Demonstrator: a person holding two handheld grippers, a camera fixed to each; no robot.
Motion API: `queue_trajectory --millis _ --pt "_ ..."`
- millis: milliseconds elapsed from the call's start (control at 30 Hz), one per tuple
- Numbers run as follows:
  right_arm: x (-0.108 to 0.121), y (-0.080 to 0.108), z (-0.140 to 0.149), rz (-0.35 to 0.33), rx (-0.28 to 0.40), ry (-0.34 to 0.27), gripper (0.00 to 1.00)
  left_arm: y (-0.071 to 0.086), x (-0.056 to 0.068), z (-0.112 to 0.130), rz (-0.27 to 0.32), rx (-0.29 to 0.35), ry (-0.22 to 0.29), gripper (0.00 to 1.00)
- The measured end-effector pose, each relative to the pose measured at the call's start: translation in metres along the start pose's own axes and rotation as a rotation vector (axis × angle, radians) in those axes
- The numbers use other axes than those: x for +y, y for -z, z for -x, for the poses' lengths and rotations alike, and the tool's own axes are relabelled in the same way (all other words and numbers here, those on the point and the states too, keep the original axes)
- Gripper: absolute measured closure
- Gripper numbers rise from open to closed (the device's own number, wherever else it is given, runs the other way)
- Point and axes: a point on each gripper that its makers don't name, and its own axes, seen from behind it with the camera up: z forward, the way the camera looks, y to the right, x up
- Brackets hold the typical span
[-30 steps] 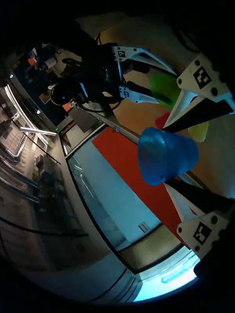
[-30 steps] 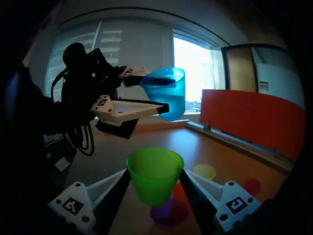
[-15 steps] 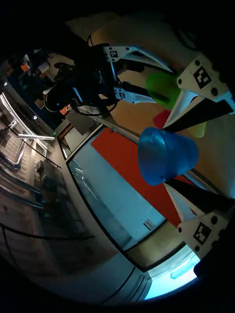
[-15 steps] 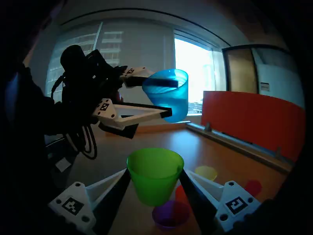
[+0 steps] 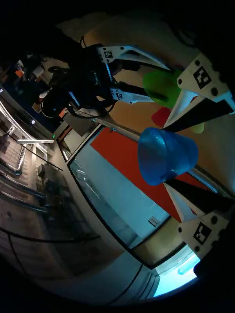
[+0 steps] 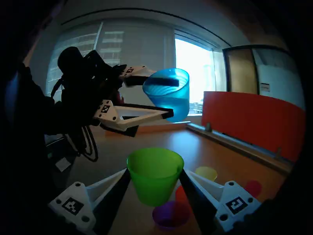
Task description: Pour water
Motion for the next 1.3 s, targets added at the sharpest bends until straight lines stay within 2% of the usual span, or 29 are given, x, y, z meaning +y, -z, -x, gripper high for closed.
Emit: queue_trajectory --millis 1300 --pt "-0.0067 0.0004 -0.0024 -0.018 0.010 0.011 0.10 -0.0047 0.0027 -0.0020 -0.008 0.010 -0.149 0.19"
